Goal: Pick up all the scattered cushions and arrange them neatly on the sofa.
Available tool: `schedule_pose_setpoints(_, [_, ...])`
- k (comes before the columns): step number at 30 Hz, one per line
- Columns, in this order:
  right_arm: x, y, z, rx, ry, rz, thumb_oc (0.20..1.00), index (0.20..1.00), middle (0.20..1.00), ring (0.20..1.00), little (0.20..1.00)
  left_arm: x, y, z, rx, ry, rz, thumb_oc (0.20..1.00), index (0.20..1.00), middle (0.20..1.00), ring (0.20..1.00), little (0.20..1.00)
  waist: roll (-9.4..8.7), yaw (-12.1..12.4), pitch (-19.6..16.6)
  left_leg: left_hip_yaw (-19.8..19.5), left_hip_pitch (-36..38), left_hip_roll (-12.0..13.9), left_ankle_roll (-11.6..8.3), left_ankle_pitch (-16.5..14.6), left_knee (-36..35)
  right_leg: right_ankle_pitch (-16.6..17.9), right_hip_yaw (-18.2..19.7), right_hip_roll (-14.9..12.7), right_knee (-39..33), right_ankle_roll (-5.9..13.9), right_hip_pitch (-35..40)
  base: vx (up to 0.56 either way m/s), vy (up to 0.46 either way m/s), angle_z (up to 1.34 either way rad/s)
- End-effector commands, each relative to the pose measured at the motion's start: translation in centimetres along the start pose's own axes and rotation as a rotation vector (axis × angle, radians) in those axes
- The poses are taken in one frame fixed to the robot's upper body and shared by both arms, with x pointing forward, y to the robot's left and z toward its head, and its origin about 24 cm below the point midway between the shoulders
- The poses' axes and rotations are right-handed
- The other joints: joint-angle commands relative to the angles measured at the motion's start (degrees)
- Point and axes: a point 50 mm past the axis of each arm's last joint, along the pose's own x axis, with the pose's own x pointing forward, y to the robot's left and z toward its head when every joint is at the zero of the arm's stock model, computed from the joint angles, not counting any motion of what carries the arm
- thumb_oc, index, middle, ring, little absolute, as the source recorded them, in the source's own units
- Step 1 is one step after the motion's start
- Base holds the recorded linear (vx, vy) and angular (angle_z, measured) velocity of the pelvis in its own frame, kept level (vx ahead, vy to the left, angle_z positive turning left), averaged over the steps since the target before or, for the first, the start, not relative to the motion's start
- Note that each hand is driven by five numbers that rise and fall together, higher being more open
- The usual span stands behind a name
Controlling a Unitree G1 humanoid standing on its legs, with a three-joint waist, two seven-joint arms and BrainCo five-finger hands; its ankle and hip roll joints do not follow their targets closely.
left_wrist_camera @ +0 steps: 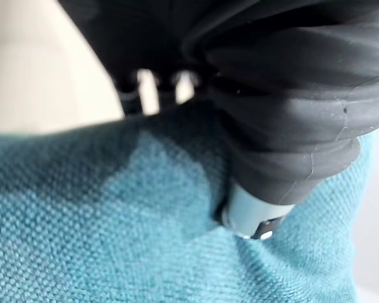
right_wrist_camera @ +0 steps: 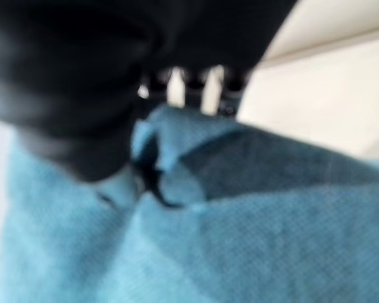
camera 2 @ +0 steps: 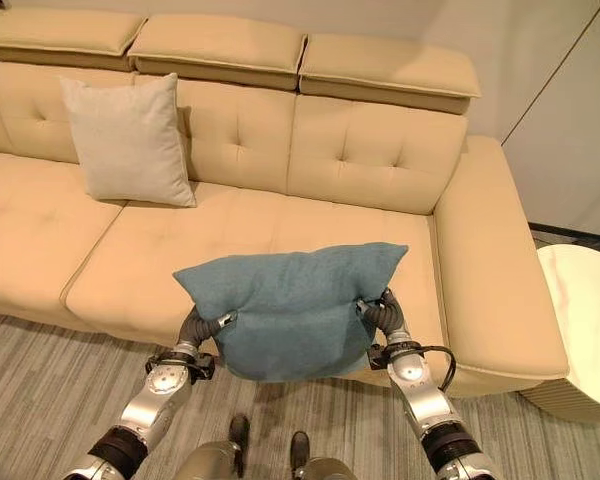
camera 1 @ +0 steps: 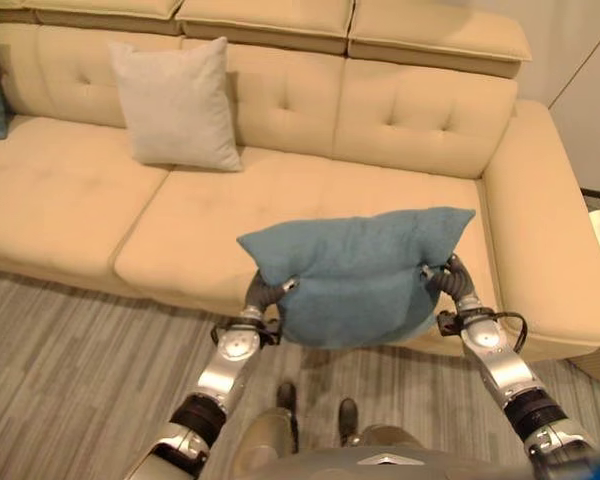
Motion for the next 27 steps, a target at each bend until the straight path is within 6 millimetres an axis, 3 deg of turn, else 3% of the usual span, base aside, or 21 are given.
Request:
schedule_pose_setpoints(1, [0.8, 0.4, 4.3, 0.049, -0.211, 0.002, 0.200, 0.200, 0.200, 0.200, 0.200, 0.8, -2.0, 4.7, -0.029, -0.232, -0.100, 0.200, 0.200, 0.200, 0.200, 0.200, 0.22, 0.20, -4.63, 3.37, 4.96, 0.10, 0.43, -1.49, 2.43, -3.31, 1.93, 0.44, 5.05, 7.00, 0.87, 0.31, 0.186, -0.37])
schedule_pose_setpoints(5, [0.7, 0.8, 4.6, 0.055, -0.225, 0.018, 0.200, 0.200, 0.200, 0.200, 0.200, 0.5, -1.4, 4.7, -0.017, -0.236, -0.093, 0.200, 0.200, 0.200, 0.200, 0.200, 0.46, 0.97, -4.95, 4.18, 7.80, -1.15, 2.23, -3.53, 2.89, -4.08, 3.36, -0.67, 10.44, 8.17, 0.42, 0.21, 0.206, -0.64])
schedule_pose_setpoints(7, [1.0, 1.5, 5.2, 0.053, -0.246, 0.042, 0.200, 0.200, 0.200, 0.200, 0.200, 0.5, -0.9, 5.0, -0.009, -0.247, -0.082, 0.200, 0.200, 0.200, 0.200, 0.200, 1.19, 0.71, -3.65, 5.20, 9.45, -1.15, 4.17, -4.46, 2.73, -0.30, 4.29, -1.18, 20.96, 10.87, -5.07, 0.05, 0.148, -0.44])
schedule_pose_setpoints(10, [1.1, 1.9, 5.6, 0.055, -0.258, 0.058, 0.200, 0.200, 0.200, 0.200, 0.200, 0.6, -0.6, 5.1, 0.001, -0.253, -0.071, 0.200, 0.200, 0.200, 0.200, 0.200, 1.85, 0.67, -3.34, 6.20, 10.63, -1.17, 4.81, -5.28, 2.40, 0.24, 3.08, -1.96, 23.56, 11.12, -8.28, 0.05, 0.121, -0.18])
schedule_pose_setpoints(14, [1.7, 2.3, 6.4, 0.039, -0.284, 0.079, 0.200, 0.200, 0.200, 0.200, 0.200, 0.6, -0.1, 5.6, -0.007, -0.276, -0.056, 0.200, 0.200, 0.200, 0.200, 0.200, 2.50, 0.65, -3.46, 8.48, 13.87, -0.90, 4.72, -7.71, 1.87, 0.69, -4.62, -5.25, 13.21, 10.71, -11.15, 0.15, 0.032, -0.36])
schedule_pose_setpoints(19, [1.8, 2.3, 6.8, 0.034, -0.299, 0.090, 0.200, 0.200, 0.200, 0.200, 0.200, 0.7, 0.1, 5.5, -0.014, -0.276, -0.045, 0.200, 0.200, 0.200, 0.200, 0.200, 1.91, 0.89, -3.57, 9.34, 15.73, -1.35, 4.21, -9.76, 3.24, 2.46, -6.90, -7.31, 6.78, 11.15, -8.47, 0.11, -0.054, -0.20])
schedule_pose_setpoints(24, [1.7, 1.7, 6.6, 0.009, -0.296, 0.091, 0.200, 0.200, 0.200, 0.200, 0.200, 0.6, -0.2, 5.3, -0.024, -0.268, -0.054, 0.200, 0.200, 0.200, 0.200, 0.200, 1.65, 0.55, -5.66, 9.21, 18.22, -0.51, 2.73, -10.27, 2.23, 2.59, -6.23, -5.75, 4.80, 10.35, -5.42, 0.14, -0.146, 0.03])
schedule_pose_setpoints(26, [1.5, 1.3, 6.3, 0.000, -0.287, 0.082, 0.200, 0.200, 0.200, 0.200, 0.200, 0.7, -0.6, 5.3, -0.033, -0.264, -0.065, 0.200, 0.200, 0.200, 0.200, 0.200, 1.44, -0.01, -5.98, 8.72, 17.84, 0.48, 1.34, -10.15, 2.94, 2.11, -6.13, -4.90, 3.39, 9.69, -4.05, 0.08, -0.237, 0.13])
schedule_pose_setpoints(27, [1.2, 0.7, 6.0, -0.004, -0.280, 0.057, 0.200, 0.200, 0.200, 0.200, 0.200, 0.9, -1.3, 5.8, -0.051, -0.276, -0.085, 0.200, 0.200, 0.200, 0.200, 0.200, 0.77, -0.51, -4.88, 9.28, 13.58, 2.54, -1.00, -7.42, 10.57, 1.75, -6.71, -4.80, 2.59, 8.52, -2.95, 0.03, -0.232, 0.28])
